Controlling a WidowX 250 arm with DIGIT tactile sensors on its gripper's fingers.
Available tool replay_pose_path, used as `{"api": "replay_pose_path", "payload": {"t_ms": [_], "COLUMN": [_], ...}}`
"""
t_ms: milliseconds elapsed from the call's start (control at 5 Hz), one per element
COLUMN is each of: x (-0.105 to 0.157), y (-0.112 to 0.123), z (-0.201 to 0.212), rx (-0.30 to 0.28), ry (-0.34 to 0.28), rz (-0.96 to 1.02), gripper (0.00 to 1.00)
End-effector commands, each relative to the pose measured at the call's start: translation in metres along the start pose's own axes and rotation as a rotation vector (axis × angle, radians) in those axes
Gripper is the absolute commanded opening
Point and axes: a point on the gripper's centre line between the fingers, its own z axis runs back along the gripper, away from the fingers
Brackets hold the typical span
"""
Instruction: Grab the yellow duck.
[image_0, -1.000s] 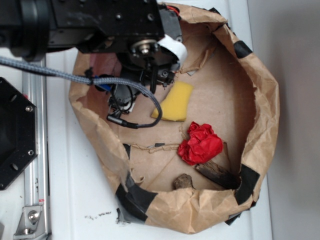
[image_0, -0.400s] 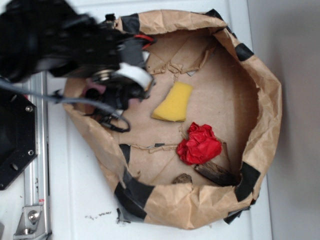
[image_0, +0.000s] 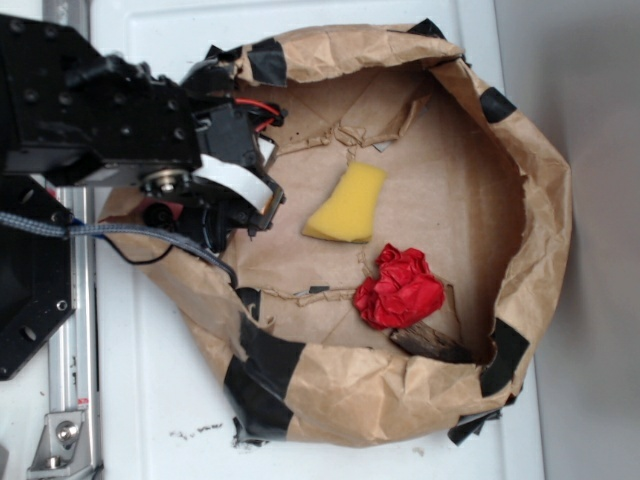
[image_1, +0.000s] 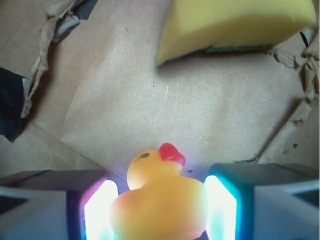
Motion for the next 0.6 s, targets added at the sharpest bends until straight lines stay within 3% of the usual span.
{"api": "replay_pose_path", "payload": {"t_ms": [0,200,400], "x": [0.037,0.061,0.067], "y": [0.045,0.060,0.058], "z": [0.071,0.119,0.135], "rx": [0.017,-0.010,-0.037], "ry": [-0.153,-0.210,-0.230], "rz": [0.104,0.136,0.112], "gripper": [0.00,0.00,0.00]}}
